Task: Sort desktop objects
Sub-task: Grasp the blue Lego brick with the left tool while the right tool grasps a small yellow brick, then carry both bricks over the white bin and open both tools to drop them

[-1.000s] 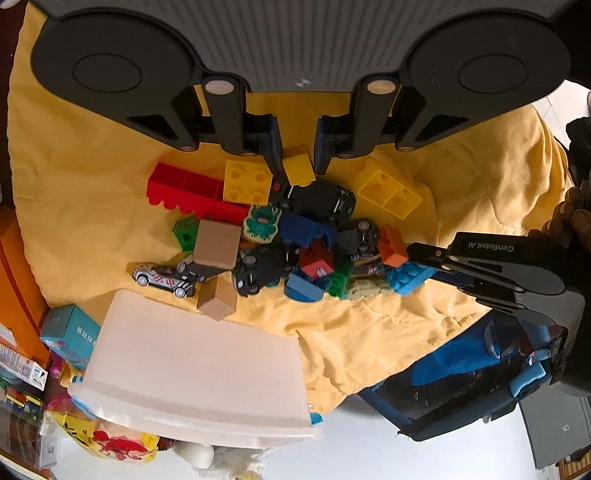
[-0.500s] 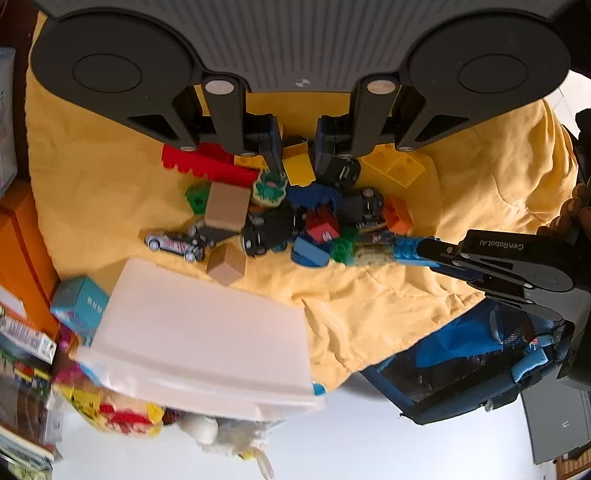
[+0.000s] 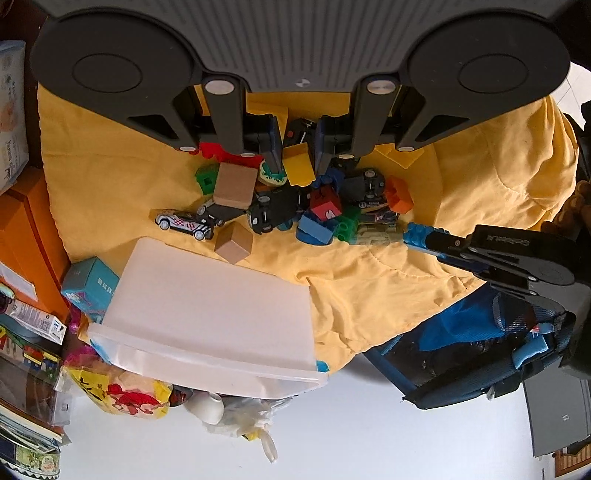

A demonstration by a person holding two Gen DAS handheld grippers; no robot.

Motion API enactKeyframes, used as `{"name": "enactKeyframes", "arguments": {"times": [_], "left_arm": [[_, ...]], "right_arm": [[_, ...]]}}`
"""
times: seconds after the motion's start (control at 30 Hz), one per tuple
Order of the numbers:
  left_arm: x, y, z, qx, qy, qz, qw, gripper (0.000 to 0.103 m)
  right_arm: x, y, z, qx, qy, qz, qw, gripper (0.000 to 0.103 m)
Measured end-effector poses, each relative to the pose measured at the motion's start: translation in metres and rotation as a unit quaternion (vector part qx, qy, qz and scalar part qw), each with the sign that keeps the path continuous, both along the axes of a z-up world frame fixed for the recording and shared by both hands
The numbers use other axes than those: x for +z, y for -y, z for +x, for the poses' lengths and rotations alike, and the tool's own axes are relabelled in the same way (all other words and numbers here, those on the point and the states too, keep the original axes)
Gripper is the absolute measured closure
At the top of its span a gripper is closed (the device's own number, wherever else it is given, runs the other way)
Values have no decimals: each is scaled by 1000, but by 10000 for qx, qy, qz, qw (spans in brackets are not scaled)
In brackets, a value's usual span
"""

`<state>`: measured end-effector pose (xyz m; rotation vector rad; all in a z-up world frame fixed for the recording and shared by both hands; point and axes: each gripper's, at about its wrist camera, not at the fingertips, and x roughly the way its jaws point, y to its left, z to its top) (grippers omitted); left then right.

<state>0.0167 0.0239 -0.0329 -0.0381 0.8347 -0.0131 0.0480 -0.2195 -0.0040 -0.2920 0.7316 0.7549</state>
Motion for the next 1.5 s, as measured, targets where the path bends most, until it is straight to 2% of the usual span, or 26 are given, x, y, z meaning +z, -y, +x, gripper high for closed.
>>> {"name": "enactKeyframes", "arguments": {"times": [0.07,0.17,0.37,0.47,0.73,1.07,1.3,1.5], "left_arm": [[-11,1,6,-45,-249,3,9997,77],[-20,-2,11,111,-382,-129,9991,75],[-27,2,10,-74,-368,67,9993,78],[-24,1,7,-4,-323,82,9994,79],[28,1,3,46,186,-53,9998,78],[88,10,22,109,943,-153,9954,78],[113,13,53,167,1260,-176,9917,78],[136,9,96,235,1370,-212,9901,78]], "right_arm": [[0,1,-1,-3,-7,4,10000,82],[-1,1,-2,-3,-34,4,10000,82],[0,6,-4,-65,-41,12,10000,82],[0,9,-3,-130,-59,31,9999,82],[23,7,4,-451,63,-15,9990,82],[71,-6,31,-620,433,395,9964,82],[90,-1,56,-742,637,564,9936,82],[114,3,101,-789,687,741,9917,82]]}}
